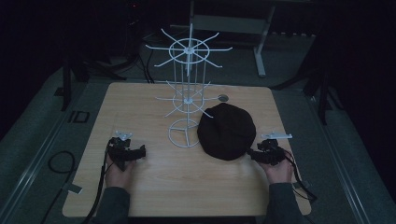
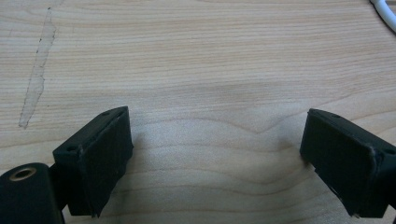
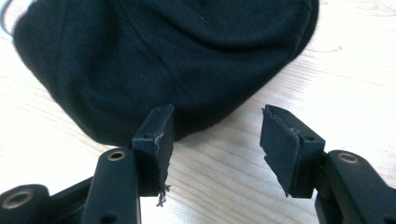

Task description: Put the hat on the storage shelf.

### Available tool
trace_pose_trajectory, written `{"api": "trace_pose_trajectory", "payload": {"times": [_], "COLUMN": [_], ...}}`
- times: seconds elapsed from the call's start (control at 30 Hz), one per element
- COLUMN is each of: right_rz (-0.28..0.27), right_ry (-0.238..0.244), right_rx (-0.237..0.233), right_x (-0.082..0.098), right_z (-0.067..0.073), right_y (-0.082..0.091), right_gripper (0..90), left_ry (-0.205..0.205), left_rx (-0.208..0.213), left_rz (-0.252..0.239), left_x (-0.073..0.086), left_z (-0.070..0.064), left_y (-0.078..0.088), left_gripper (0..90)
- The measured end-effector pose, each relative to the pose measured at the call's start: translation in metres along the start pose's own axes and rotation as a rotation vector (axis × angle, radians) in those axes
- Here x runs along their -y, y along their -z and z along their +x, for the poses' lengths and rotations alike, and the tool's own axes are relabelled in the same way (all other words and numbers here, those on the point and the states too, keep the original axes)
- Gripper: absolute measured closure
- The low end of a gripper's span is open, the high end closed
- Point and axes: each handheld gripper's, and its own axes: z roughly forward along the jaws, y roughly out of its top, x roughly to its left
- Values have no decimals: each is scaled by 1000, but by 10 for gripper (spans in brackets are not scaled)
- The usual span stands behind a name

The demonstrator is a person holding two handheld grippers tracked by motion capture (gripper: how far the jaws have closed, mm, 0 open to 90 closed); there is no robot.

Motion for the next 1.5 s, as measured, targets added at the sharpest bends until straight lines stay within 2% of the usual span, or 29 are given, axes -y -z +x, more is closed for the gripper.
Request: {"api": "trace_pose_trajectory", "payload": {"times": [0.07,0.17,0.43,0.6,0.73,0.97,1.27,1.5], "right_rz": [20,21,-16,-17,-14,0,55,92], "right_ry": [-4,-11,-14,-8,-14,-29,-47,-72], "right_rx": [-20,-32,-12,4,37,66,84,73], "right_x": [-7,-18,-37,-47,-56,-65,-69,-68], "right_z": [-1,-3,-5,-8,-15,-24,-30,-31], "right_y": [2,2,-2,-3,-13,-28,-47,-65], "right_gripper": [440,440,436,432,432,431,412,405], "left_ry": [-1,-1,-2,0,-1,-3,-2,-2], "left_rx": [1,2,2,3,3,5,6,6], "left_rz": [-1,-4,-4,-5,-5,-6,-6,-6], "left_x": [0,0,0,0,0,0,0,0], "left_z": [0,0,-1,-1,-1,-2,-2,-2], "left_y": [0,0,0,0,0,0,0,0], "left_gripper": [107,109,111,111,112,116,117,117]}}
